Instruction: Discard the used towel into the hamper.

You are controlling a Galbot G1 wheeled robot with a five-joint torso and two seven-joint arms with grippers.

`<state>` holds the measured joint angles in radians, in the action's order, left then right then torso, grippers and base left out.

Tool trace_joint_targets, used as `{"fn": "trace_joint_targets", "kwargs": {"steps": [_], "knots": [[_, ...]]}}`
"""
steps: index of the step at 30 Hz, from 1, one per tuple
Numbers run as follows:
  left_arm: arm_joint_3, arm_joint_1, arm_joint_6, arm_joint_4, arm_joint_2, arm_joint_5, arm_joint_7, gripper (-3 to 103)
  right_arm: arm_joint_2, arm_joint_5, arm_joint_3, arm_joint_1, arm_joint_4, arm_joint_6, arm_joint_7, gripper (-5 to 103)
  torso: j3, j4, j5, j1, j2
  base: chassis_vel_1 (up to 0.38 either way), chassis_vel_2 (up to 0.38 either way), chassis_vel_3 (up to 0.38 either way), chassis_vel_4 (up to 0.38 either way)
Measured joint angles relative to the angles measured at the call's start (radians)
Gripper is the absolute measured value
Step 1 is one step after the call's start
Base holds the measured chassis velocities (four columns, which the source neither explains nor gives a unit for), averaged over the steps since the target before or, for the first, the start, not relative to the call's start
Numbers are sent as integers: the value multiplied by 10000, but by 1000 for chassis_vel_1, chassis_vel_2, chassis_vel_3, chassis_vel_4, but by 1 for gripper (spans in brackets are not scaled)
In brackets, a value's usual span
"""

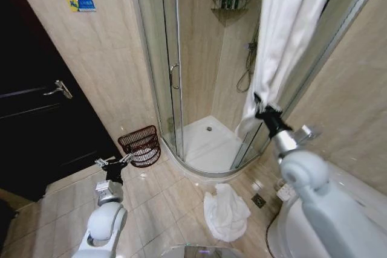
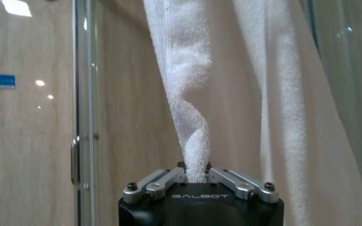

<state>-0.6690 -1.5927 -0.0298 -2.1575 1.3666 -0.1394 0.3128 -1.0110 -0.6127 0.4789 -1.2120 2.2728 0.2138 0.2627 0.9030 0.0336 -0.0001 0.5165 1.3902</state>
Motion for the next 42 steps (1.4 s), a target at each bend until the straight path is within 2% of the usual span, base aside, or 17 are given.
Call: {"fn": "trace_joint_targets", "kwargs": {"steps": [1,4,6,9,15,17,26,32,35,38,42], "knots": [[0,0,0,0,0,0,0,100,0,0,0,0,0,0,0,3,0,0,0,0,0,0,0,0,0],[-19,-56,99,2,-52,-81,-23,100,-753,861,98,-1143,49,-360,-319,3,1,1,1,0,0,0,0,0,0],[-36,-59,118,8,-78,-127,-26,100,-944,1086,125,-1435,57,-472,-404,3,0,1,1,0,0,0,0,0,0],[-88,-44,158,33,-211,-280,-47,100,-1625,2002,255,-2292,154,-905,-677,3,0,2,0,0,0,0,0,0,0],[-87,-1,284,162,-285,-367,-164,100,-2313,2830,243,-3033,430,-1278,-851,3,0,3,-3,0,0,0,0,0,0],[-19,6,405,285,-309,-438,-255,100,-2789,3443,126,-3593,538,-1746,-880,3,0,2,0,0,-1,0,0,0,0],[7,129,744,675,-371,-553,-400,100,-3053,4296,77,-4414,1448,-1971,-881,3,1,4,0,1,-1,0,0,0,0],[38,160,833,776,-357,-589,-466,100,-3076,4500,84,-4610,1560,-2112,-893,3,0,1,-1,0,0,0,0,0,0],[40,209,941,788,-365,-749,-672,100,-3050,4502,83,-4602,1559,-2111,-895,3,0,3,1,1,0,0,0,0,0],[40,264,1229,807,-409,-897,-1178,100,-3005,4446,82,-4435,1544,-2080,-847,3,0,2,0,1,-1,0,0,0,0],[36,236,1328,769,-422,-952,-1432,100,-2949,4344,71,-4255,1557,-1945,-647,3,1,3,1,1,-1,0,0,0,0]]}}
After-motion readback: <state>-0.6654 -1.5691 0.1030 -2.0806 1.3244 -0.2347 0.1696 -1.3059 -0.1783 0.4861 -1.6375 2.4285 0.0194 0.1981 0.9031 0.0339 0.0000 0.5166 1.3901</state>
